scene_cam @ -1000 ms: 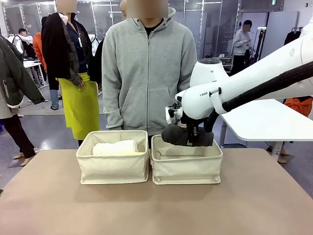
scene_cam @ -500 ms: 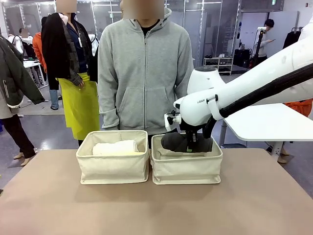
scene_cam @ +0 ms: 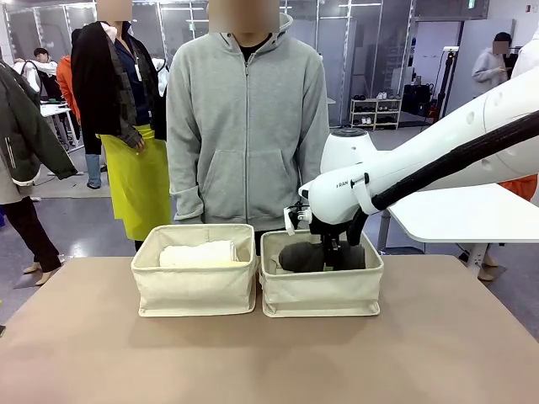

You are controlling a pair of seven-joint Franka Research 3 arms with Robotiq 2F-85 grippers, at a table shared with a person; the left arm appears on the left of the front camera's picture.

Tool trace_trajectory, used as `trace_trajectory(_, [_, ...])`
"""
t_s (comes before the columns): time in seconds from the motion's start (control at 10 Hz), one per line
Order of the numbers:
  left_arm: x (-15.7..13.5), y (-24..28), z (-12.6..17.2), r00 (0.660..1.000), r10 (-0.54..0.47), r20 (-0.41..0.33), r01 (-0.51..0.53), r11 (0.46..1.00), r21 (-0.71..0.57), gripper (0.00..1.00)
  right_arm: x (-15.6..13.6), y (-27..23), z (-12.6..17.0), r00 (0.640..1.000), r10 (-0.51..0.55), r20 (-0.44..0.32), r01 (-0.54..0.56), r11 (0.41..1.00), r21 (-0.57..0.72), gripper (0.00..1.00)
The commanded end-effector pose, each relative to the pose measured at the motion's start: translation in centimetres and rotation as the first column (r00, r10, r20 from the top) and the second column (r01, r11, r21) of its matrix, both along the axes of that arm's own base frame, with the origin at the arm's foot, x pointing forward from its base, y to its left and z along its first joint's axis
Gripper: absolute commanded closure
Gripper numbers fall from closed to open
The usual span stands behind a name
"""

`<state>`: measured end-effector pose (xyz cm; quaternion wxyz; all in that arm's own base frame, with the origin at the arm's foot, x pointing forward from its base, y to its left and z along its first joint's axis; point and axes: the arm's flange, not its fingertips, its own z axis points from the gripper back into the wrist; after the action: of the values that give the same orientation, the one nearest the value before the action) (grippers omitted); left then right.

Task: Divide the towels into two baskets.
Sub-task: Pick up one hotel-folded towel from the bottom of the table and place it in the Fabric basket indicated by the person.

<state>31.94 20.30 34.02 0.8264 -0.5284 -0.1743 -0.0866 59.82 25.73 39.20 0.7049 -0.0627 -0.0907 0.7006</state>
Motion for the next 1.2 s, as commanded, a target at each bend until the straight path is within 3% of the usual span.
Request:
trace_trajectory(0.0, [-0.31, 0.01, 0.13, 1.0, 0.007, 0.009, -0.006, 1.0, -0.007, 0.0, -0.01, 0.31, 0.76, 1.0, -0.002, -0.003, 0.002, 1.0, -0.017, 0.0])
trace_trajectory(0.3, [-0.31, 0.01, 0.13, 1.0, 0.007, 0.009, -0.006, 1.0, -0.007, 0.0, -0.52, 0.39, 1.0, 1.0, 0.0, -0.002, 0.0, 1.0, -0.028, 0.0])
trace_trajectory(0.4, [-0.31, 0.01, 0.13, 1.0, 0.007, 0.009, -0.006, 1.0, -0.007, 0.0, -0.42, -0.18, 0.43, 0.998, -0.069, -0.008, 0.068, 0.996, -0.055, 0.0])
trace_trajectory(0.5, [-0.31, 0.01, 0.13, 1.0, 0.007, 0.009, -0.006, 1.0, -0.007, 0.0, 0.0, 0.52, 0.9, 1.0, 0.007, 0.004, -0.007, 1.0, 0.0, 0.0])
trace_trajectory(1.1, [-0.31, 0.01, 0.13, 1.0, 0.007, 0.009, -0.006, 1.0, -0.007, 0.0, 0.0, 0.52, 0.9, 1.0, 0.007, 0.004, -0.007, 1.0, 0.0, 0.0])
